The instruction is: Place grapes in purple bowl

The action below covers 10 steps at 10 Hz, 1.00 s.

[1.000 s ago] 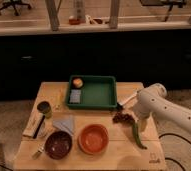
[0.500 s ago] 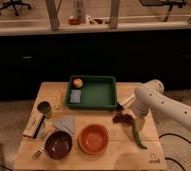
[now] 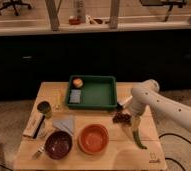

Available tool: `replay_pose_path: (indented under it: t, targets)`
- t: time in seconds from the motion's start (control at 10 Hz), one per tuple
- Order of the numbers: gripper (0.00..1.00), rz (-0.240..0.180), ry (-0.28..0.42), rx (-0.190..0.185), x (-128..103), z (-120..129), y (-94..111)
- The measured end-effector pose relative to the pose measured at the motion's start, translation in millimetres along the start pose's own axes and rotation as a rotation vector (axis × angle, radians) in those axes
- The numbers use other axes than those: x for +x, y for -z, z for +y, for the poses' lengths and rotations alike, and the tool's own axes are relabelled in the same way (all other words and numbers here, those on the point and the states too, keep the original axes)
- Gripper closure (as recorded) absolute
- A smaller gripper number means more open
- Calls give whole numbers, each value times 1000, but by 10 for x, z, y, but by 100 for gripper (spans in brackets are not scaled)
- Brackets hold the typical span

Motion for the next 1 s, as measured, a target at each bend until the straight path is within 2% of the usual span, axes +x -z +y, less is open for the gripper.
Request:
replay_pose_path:
  t: [0.2, 0.4, 0.5, 0.8, 1.0]
  targets:
    - [22, -3, 2, -20, -92, -48, -102]
    - [39, -2, -2, -37, -161, -89, -197]
    - [52, -3, -7, -48, -176, -96, -245]
    - [81, -22, -16, -70, -198, -102, -360]
    - [98, -24, -12, -78, -206, -91, -358]
